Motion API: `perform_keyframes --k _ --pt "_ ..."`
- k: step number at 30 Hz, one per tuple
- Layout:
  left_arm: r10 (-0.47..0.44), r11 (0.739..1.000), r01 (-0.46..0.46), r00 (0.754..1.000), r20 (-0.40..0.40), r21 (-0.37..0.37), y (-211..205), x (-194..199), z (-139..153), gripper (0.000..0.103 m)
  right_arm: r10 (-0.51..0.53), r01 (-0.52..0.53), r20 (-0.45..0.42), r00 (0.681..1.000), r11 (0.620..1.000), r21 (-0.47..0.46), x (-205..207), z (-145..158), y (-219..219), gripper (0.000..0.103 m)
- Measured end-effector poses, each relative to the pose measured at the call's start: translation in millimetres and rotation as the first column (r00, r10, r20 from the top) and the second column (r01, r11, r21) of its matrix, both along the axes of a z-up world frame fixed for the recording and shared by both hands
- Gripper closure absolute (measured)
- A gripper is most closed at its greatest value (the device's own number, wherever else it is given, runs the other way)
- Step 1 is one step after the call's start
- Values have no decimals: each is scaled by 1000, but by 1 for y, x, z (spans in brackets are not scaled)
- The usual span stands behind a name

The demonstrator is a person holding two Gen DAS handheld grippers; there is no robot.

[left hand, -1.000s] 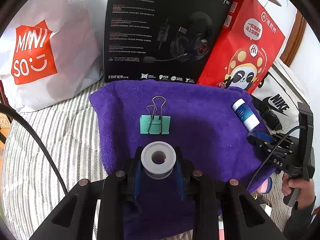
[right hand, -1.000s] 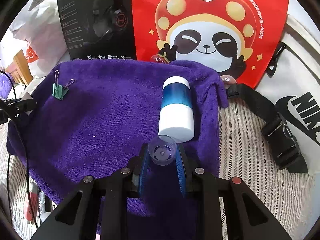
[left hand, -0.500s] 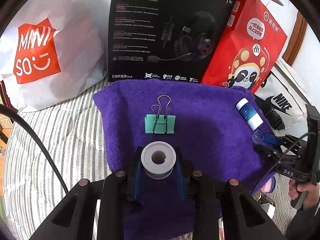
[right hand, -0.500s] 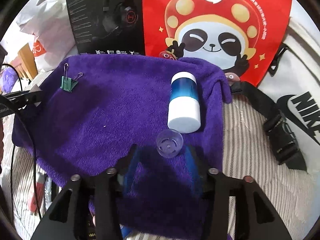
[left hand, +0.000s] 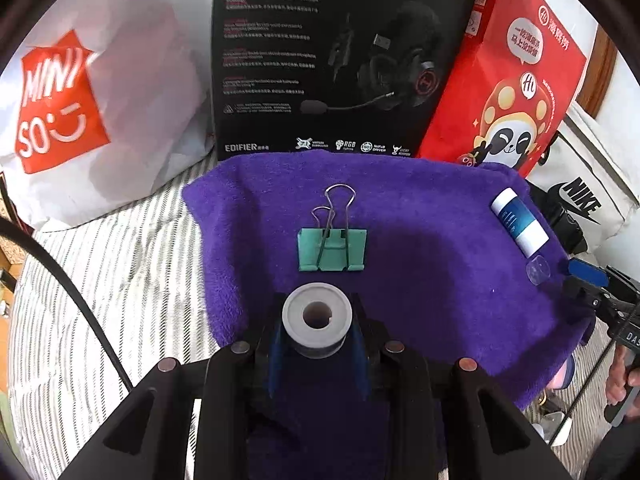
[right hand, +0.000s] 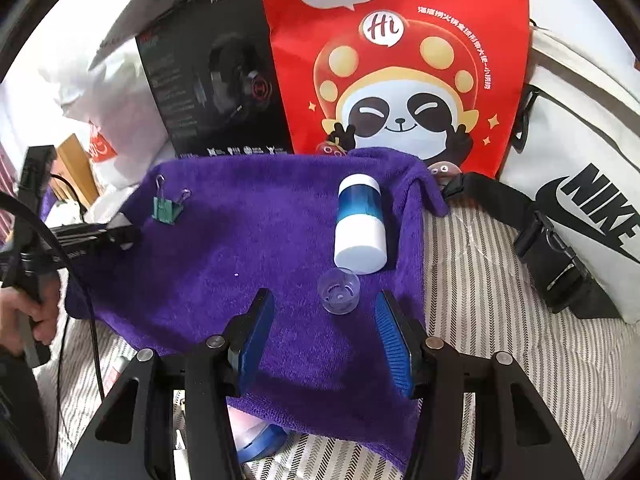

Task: Organize rigid objects
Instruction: 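Lower the tape roll onto the towel with the left tool and open it, then grasp the pink highlighter on the bed with the left tool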

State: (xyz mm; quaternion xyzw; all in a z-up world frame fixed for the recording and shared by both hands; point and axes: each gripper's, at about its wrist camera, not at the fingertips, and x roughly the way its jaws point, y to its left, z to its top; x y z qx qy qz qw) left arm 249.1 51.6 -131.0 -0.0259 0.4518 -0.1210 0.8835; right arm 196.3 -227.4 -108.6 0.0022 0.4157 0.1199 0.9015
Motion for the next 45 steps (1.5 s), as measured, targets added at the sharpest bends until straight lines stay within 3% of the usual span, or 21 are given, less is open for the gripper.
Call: perform_keyframes --k 16,24,30,35,38,45 --pt "-19 984 22 1000 -19 175 -31 18 -7 75 -22 21 20 1000 998 55 -1 0 -9 51" --pt "-28 985 34 999 -36 170 -33 8 -6 61 -53 47 57 997 994 100 -3 7 -19 50" --pt "-24 985 31 999 -47 167 -30 -20 1 59 -73 66 57 996 990 125 1 2 -25 50" --pt "-78 979 77 997 1 188 -41 -65 27 59 -89 82 56 994 988 128 1 0 -27 50" --pt "-111 981 112 994 -16 156 -51 -94 32 59 -94 86 53 994 987 135 1 3 -28 50" --pt "-157 979 167 983 -90 114 -74 -138 11 59 -144 139 55 988 987 81 -29 30 -37 50"
